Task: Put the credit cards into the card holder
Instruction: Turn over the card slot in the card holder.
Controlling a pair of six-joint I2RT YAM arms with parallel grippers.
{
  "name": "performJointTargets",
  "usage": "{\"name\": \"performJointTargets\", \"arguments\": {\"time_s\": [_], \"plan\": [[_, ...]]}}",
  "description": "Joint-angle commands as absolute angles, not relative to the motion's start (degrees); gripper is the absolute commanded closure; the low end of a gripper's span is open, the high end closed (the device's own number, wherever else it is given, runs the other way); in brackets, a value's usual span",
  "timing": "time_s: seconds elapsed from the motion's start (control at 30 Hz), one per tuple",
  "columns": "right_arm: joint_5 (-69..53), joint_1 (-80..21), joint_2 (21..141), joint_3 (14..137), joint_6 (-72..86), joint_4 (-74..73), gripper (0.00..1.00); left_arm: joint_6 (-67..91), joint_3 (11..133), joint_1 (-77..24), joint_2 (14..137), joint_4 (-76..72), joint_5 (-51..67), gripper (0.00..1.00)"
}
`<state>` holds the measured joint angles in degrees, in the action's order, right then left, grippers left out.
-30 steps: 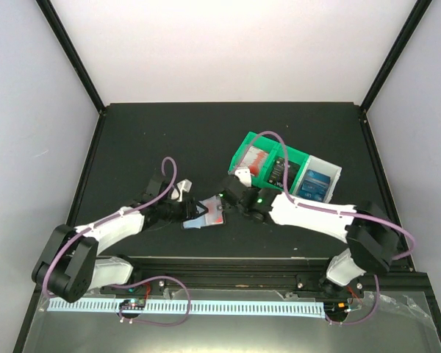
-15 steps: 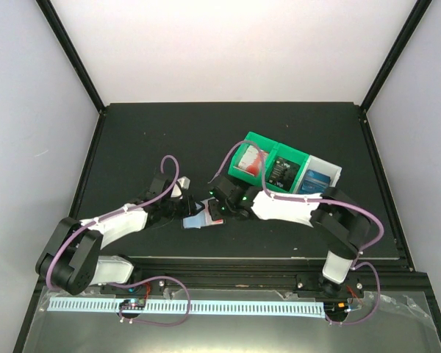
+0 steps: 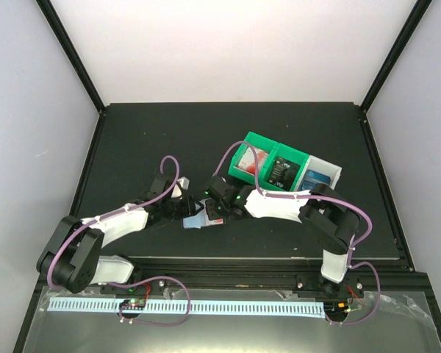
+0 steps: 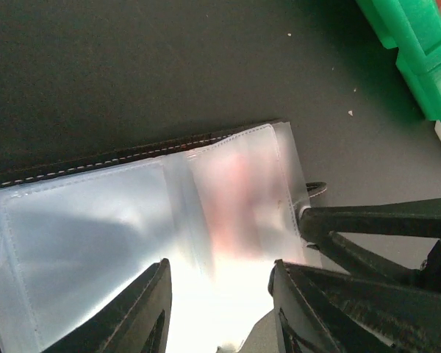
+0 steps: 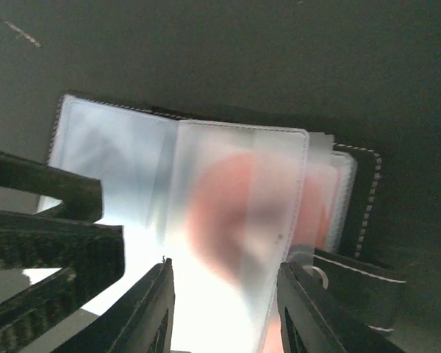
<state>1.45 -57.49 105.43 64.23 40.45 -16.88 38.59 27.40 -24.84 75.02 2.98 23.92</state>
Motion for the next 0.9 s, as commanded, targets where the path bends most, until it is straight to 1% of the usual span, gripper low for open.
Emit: {"name": "performJointTargets", "arguments": {"time_s": [0.0, 0.37, 0.47, 0.63, 0.87], "plan": [[7.0, -57.6, 104.2, 66.3, 41.8, -20.1, 0.59, 37.7, 27.9, -25.1, 75.3, 2.7, 22.8, 0.60], [4.0, -57.6, 109.0, 69.3, 42.6, -22.6, 0.59, 37.2, 27.8, -25.1, 76.1, 2.7, 23.0, 0.60], [5.9, -57.7, 109.6, 70.1, 43.5, -24.4, 0.59, 37.2, 27.7, -25.1, 76.6, 2.8, 23.0, 0.61], [10.9, -58.4, 109.3, 71.1, 44.3, -27.3, 0.56, 37.1, 27.6, -25.1, 76.9, 2.8, 23.1, 0.61], [15.0, -59.4, 109.0, 71.6, 45.6, -30.3, 0.55, 36.9, 27.8, -25.1, 76.9, 2.4, 24.0, 0.64]]}}
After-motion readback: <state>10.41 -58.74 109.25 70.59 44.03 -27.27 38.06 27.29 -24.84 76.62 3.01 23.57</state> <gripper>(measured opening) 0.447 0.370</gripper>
